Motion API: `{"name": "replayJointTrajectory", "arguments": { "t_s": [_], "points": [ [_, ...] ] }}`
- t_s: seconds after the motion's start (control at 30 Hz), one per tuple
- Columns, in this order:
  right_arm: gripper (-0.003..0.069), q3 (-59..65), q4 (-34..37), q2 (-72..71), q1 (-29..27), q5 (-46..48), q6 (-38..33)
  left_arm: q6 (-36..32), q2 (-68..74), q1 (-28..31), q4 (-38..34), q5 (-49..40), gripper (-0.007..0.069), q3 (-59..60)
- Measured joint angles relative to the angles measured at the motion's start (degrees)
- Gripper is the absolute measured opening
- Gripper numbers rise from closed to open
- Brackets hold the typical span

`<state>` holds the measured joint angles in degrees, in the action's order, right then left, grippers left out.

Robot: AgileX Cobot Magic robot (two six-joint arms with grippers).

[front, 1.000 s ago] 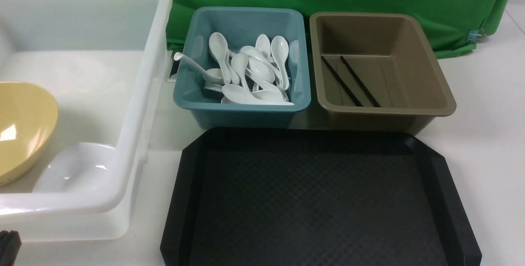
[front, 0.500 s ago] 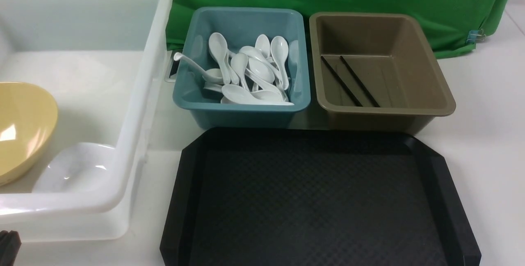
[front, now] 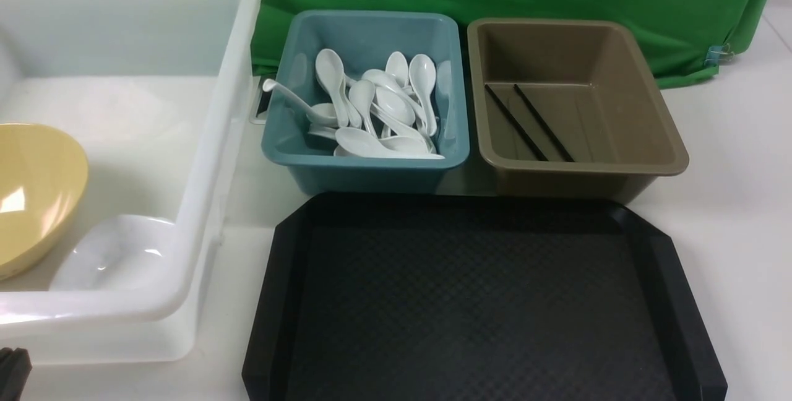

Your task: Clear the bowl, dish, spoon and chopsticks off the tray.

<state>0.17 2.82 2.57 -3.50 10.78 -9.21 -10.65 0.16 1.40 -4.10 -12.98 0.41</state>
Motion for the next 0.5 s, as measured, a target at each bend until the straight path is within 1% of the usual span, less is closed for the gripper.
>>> {"name": "replayJointTrajectory", "arguments": {
  "t_s": [0.13,0.5],
  "points": [
    [0.0212,0.33,-0.34,-2.35,0.0,2.42,-0.63,0.0,-0.07,0.0,0.33,-0.06,0.0018,0.0],
    [0.0234,0.33,-0.47,-1.81,0.0,2.4,-0.85,0.0,-0.07,0.0,0.85,-0.21,0.0018,0.0]
  ]
}}
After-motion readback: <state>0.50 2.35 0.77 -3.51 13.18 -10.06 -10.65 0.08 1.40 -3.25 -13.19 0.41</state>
